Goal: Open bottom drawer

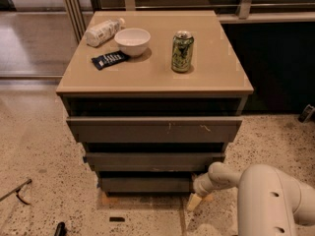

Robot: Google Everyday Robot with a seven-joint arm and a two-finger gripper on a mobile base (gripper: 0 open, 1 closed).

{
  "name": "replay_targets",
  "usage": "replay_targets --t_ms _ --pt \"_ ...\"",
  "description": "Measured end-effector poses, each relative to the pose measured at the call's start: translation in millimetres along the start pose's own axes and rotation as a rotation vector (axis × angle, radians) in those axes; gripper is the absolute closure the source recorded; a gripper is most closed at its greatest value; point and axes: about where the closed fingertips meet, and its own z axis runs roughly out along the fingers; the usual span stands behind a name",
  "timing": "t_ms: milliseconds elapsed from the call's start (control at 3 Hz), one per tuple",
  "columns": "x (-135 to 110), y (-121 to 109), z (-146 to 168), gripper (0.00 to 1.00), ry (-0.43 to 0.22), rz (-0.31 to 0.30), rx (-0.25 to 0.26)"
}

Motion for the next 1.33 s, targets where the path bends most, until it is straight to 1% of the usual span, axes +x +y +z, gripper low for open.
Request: replay_targets --t_ms 333,667,1000,1333 --pt "-2.6 9.2 4.6 0.0 0.042 0.02 -0.068" --pt "0.2 25.9 0.2 0.0 0.083 0.068 -0.136" --pt "4.4 36.6 -5.5 0.0 0.096 0.1 -0.166" --pt "7.1 55.8 -18.1 0.0 0.092 0.125 -0.205"
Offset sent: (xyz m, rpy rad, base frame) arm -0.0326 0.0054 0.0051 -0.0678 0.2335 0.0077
